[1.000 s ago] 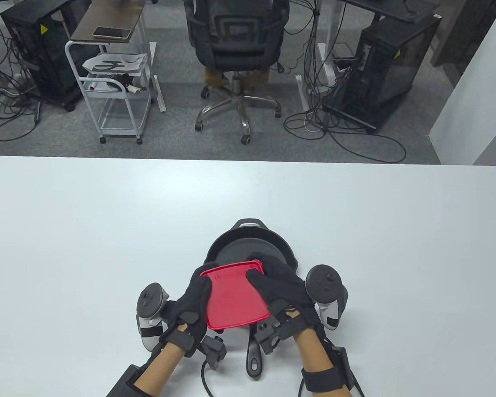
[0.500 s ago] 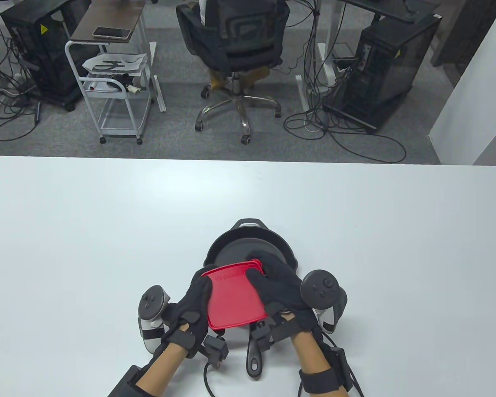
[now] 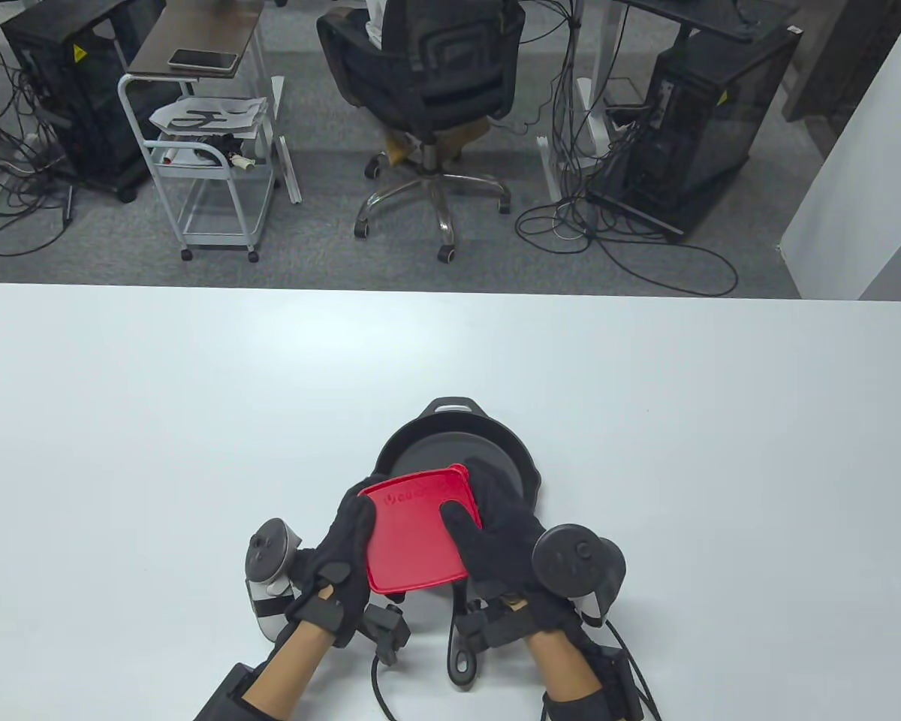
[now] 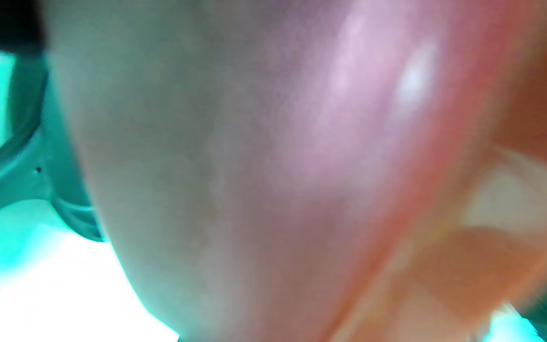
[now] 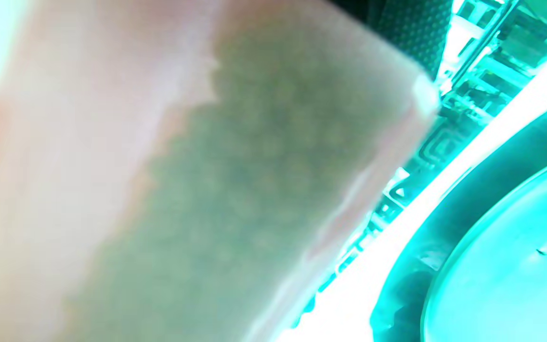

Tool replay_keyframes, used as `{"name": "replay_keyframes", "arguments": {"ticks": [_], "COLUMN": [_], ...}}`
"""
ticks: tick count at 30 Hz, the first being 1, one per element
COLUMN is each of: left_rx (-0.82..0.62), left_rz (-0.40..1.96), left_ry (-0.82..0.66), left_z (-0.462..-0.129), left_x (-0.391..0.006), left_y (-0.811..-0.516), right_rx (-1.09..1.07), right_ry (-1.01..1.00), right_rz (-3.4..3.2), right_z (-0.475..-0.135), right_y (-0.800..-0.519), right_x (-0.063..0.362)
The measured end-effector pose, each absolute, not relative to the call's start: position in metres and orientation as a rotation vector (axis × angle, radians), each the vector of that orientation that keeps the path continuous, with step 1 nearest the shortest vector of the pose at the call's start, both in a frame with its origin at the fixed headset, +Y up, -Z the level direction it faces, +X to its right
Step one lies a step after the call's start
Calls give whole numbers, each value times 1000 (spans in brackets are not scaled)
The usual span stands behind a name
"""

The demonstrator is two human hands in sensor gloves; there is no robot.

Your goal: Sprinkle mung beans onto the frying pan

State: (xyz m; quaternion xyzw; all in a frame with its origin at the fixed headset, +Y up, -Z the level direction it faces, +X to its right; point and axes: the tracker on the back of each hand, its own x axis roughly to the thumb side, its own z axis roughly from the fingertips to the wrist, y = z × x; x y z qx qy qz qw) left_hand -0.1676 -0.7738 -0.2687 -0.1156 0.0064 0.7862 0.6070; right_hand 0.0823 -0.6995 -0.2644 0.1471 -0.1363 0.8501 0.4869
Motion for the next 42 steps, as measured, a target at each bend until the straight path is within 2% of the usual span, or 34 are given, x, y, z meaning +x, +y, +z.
{"name": "replay_keyframes", "arguments": {"ticks": [4,9,11,21,33,37,42], "left_rx": [-285,-309,-274,-364,-395,-408,-384], "left_rz": [1834,1839,1813,1858,1887,1956,1952], "left_ry": [23,10,8,9,-7,-5,10], "left_z": [-267,-267,-266,-266,-267,-268,-269], "left_x": [-164,-163,-164,-160,-159,-163,-167], "left_y": [-777,-777,-776,-782,-780,-780,-778], "right_rx": [328,264,255,234,247,326,406], "right_ry": [-540,-514,-538,-531,-659,-529,-507], "right_rz": [2141,2112,2125,2105,2085,2065,2101], "right_z": [-261,-262,-263,-264,-259,-258,-257], "right_y": [-698,-701,-702,-702,-697,-691,-689], "right_x": [83,87,87,88,88,83,77]}}
